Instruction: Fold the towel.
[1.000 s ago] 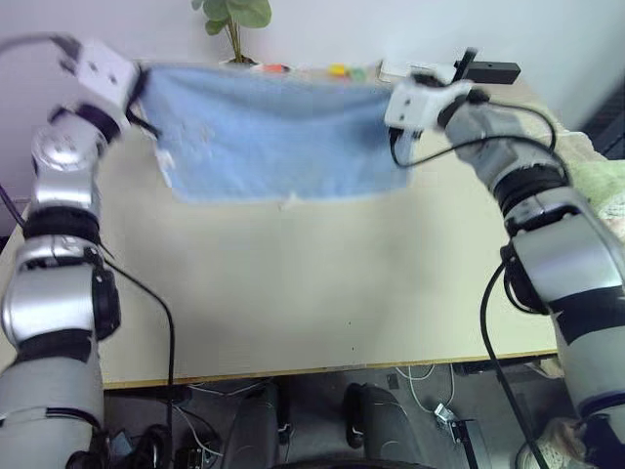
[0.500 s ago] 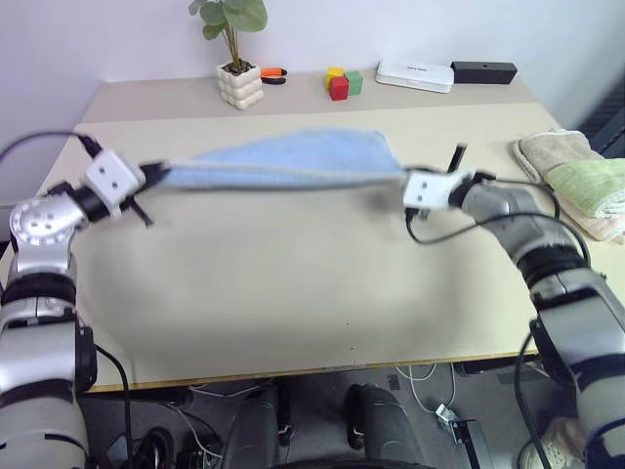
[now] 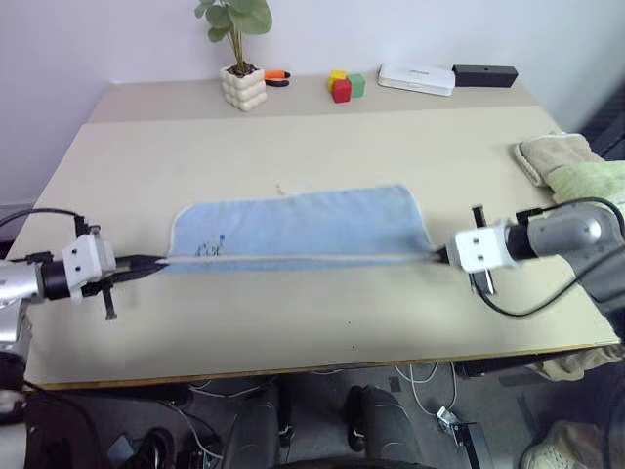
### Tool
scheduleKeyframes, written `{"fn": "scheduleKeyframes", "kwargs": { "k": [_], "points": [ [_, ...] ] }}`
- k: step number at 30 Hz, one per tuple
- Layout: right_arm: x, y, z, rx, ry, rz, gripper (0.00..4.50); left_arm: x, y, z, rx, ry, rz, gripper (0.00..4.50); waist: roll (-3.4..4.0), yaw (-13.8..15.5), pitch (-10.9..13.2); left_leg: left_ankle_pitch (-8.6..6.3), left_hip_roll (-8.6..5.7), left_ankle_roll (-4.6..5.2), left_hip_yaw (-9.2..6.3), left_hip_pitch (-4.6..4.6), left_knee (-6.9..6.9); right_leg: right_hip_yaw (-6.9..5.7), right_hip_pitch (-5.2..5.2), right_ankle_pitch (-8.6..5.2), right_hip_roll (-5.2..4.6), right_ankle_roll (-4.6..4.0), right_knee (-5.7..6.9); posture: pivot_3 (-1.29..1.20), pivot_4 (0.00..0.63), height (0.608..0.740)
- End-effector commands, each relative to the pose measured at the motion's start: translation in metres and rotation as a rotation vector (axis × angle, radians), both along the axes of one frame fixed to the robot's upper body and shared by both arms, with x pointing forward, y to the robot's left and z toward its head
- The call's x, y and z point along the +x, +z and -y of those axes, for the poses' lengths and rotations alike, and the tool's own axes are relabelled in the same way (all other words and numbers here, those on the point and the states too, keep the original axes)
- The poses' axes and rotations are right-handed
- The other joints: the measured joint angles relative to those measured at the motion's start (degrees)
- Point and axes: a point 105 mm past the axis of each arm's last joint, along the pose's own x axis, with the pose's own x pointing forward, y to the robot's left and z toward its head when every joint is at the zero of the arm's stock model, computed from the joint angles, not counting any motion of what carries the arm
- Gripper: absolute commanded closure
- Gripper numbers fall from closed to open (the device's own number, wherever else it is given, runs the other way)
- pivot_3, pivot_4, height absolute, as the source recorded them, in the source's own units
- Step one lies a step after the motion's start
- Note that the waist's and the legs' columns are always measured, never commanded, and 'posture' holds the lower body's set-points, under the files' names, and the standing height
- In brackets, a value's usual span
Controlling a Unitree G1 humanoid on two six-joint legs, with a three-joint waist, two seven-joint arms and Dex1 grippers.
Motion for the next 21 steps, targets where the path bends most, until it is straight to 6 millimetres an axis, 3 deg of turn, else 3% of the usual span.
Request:
{"fn": "scheduleKeyframes", "kwargs": {
  "k": [1, 3, 5, 13, 21],
  "points": [
    [-0.012, 0.017, 0.006, -0.031, -0.011, -0.009, 4.47, -0.011, 0.012, -0.013, -0.007, 0.042, -0.008, 4.5, -0.01, 0.01, 0.0, -0.01, 0.09, -0.01, 0.01, 0.01, 0.02, 0.0, 0.0, -0.05, 0.0, -0.11, 0.0, 0.0, 0.15, 0.74],
    [-0.03, 0.015, 0.009, -0.058, 0.001, -0.086, 4.47, -0.023, 0.008, -0.018, -0.007, 0.055, -0.048, 4.5, -0.02, 0.22, -0.01, -0.02, 0.16, -0.01, 0.03, 0.0, 0.04, 0.0, -0.03, -0.08, 0.01, -0.22, -0.02, 0.0, 0.15, 0.74],
    [-0.034, 0.017, 0.011, -0.057, -0.011, -0.096, 4.47, -0.028, 0.01, -0.019, -0.04, 0.069, -0.065, 4.5, -0.03, 0.21, -0.02, -0.06, 0.17, 0.01, 0.04, -0.03, -0.02, 0.0, -0.08, -0.1, 0.0, -0.24, -0.09, 0.0, 0.15, 0.74],
    [0.006, 0.02, 0.015, -0.039, -0.073, 0.029, 4.47, 0.006, 0.03, -0.001, -0.15, 0.095, 0.056, 4.5, -0.07, 0.21, -0.04, -0.2, 0.23, -0.08, 0.11, -0.07, 0.25, 0.0, -0.28, -0.06, 0.0, -0.38, -0.1, 0.0, 0.15, 0.74],
    [0.054, 0.023, 0.005, -0.011, -0.089, 0.182, 4.47, 0.05, 0.038, -0.005, -0.17, 0.173, 0.154, 4.5, -0.06, 0.01, -0.03, 0.0, 0.07, -0.09, 0.42, -0.2, 0.38, -0.01, -0.11, 0.09, 0.1, -0.1, 0.02, 0.0, 0.15, 0.74]
  ]
}}
